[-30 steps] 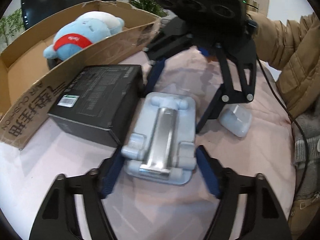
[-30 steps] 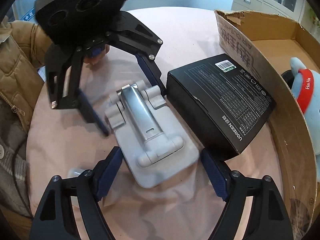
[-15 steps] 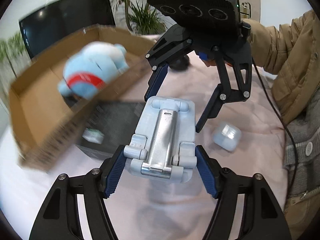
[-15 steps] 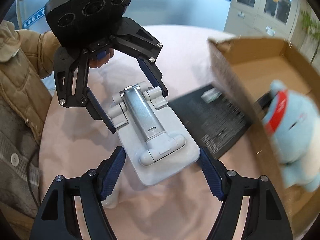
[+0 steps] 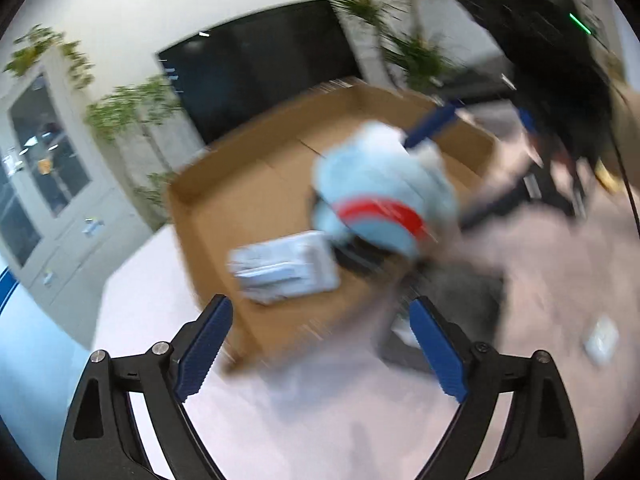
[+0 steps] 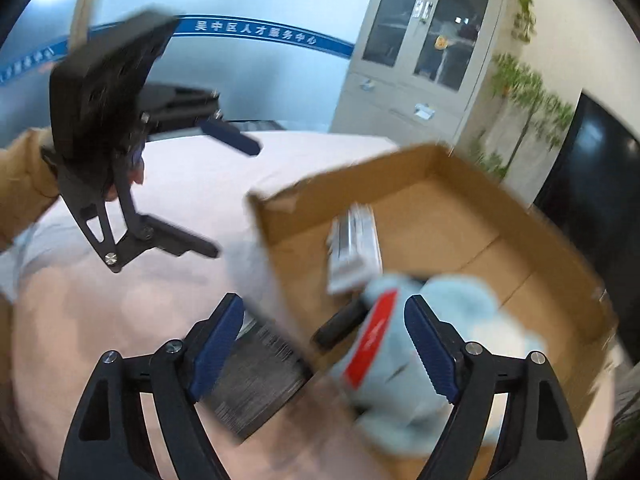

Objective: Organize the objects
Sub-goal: 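Lower the phone stand into the cardboard box and open both grippers, then grasp the black UGREEN box between both grippers, then lift the black box with both grippers and hold it beside the cardboard box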

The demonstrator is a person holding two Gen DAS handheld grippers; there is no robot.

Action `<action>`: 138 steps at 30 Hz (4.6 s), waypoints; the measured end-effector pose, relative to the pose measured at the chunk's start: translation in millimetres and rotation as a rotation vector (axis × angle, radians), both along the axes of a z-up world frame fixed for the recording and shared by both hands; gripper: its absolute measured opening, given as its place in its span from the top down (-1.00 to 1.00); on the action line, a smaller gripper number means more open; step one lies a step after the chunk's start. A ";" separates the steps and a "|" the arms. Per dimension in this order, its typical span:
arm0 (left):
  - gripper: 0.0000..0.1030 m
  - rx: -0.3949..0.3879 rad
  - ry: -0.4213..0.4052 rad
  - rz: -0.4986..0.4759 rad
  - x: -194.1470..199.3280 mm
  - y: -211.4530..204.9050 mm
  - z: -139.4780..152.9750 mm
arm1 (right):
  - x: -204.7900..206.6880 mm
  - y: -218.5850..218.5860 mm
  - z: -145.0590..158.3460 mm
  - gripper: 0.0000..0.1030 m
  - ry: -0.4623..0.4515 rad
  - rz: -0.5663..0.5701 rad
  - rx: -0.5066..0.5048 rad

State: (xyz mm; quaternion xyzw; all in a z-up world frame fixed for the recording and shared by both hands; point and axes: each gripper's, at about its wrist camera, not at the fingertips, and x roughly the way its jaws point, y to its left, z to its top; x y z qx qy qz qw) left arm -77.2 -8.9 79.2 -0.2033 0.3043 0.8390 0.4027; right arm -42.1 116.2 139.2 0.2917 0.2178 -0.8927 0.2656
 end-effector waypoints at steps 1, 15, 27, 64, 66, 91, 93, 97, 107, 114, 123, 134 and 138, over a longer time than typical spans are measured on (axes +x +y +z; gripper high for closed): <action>-0.87 -0.020 -0.020 -0.017 11.4 -4.6 -11.9 | 13.8 7.5 -6.9 -0.61 -0.036 0.003 -0.012; -0.98 0.015 -0.271 -0.027 38.4 4.1 -74.5 | 61.1 49.4 -66.2 -0.67 -0.263 -0.101 -0.279; -0.98 0.050 -0.338 -0.014 15.9 14.0 -83.8 | 1.7 21.4 -85.8 -0.67 -0.388 -0.138 -0.398; -0.98 0.222 -0.339 -0.133 21.7 28.4 -44.5 | 40.7 47.3 -48.4 -0.80 -0.227 -0.127 -0.562; -0.98 0.195 -0.349 -0.125 17.5 38.1 -50.0 | 37.0 50.7 -53.8 -0.80 -0.248 -0.139 -0.580; -0.38 0.262 -0.480 -0.149 -8.0 31.9 -58.9 | 21.0 53.6 -73.9 -0.29 -0.265 -0.114 -0.527; -0.38 0.265 -0.480 -0.146 -6.6 33.1 -58.3 | 21.1 53.7 -73.9 -0.29 -0.263 -0.114 -0.529; -0.38 0.264 -0.476 -0.141 -4.9 33.0 -57.8 | 21.1 55.1 -73.6 -0.29 -0.264 -0.113 -0.538; -0.38 0.257 -0.447 -0.132 -0.2 26.1 -55.2 | 19.4 53.3 -71.8 -0.29 -0.267 -0.105 -0.544; -0.38 0.268 -0.427 -0.137 2.3 18.0 -48.5 | 21.2 47.9 -63.4 -0.29 -0.258 -0.106 -0.529; -0.38 0.288 -0.388 -0.152 9.0 11.6 -36.4 | 29.2 44.0 -48.7 -0.29 -0.231 -0.106 -0.519; -0.38 0.307 -0.355 -0.167 20.7 2.7 -26.5 | 37.0 35.9 -31.5 -0.29 -0.204 -0.105 -0.483; -0.39 0.308 -0.349 -0.167 21.7 1.4 -25.1 | 37.2 33.3 -29.1 -0.29 -0.201 -0.104 -0.471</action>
